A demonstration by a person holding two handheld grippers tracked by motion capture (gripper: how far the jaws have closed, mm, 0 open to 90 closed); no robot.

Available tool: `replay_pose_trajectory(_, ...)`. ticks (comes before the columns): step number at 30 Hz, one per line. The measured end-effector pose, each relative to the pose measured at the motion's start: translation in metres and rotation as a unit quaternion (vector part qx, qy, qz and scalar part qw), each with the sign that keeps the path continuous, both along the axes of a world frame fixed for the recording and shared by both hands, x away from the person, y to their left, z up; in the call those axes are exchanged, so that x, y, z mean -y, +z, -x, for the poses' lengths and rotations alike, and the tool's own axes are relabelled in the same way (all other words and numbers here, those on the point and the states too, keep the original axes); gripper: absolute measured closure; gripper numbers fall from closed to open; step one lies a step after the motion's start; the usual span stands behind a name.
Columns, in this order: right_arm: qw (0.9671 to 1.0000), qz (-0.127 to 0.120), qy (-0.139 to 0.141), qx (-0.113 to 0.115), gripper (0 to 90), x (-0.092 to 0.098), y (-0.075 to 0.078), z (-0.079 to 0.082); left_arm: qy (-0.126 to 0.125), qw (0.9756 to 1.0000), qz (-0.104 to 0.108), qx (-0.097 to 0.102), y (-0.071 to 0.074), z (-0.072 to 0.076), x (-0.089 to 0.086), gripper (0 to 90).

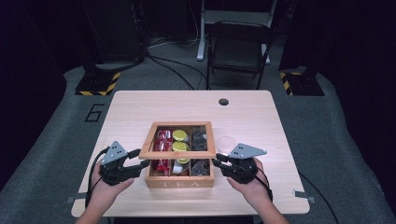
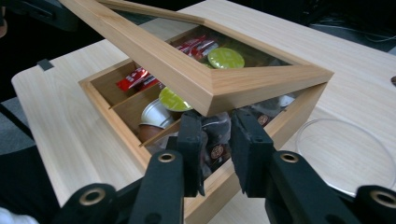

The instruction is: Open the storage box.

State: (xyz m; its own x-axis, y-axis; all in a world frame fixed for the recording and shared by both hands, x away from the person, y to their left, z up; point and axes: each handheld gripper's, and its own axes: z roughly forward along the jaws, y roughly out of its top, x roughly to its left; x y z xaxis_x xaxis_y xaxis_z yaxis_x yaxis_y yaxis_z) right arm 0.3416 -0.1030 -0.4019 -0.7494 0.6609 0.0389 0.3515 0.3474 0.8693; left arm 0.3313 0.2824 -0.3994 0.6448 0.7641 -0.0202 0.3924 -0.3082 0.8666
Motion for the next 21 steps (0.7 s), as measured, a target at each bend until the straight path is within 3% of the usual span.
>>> replay_pose_trajectory(7,0.9998,-0.005,-0.012,0.013,64.7,-0.004,0.008,-0.004,0.003,1.0000,0.003,0.001,0.008,-0.004,0.000,46.2)
replay_pose_trajectory(15,0.9992,-0.018,-0.028,0.022,63.8,-0.006,0.016,-0.007,0.007,0.9999,0.011,0.000,0.017,-0.010,0.000,46.2)
replay_pose_trajectory(21,0.9989,-0.012,-0.030,0.034,62.9,-0.008,0.023,-0.011,0.010,0.9998,0.016,0.001,0.023,-0.014,0.000,46.1)
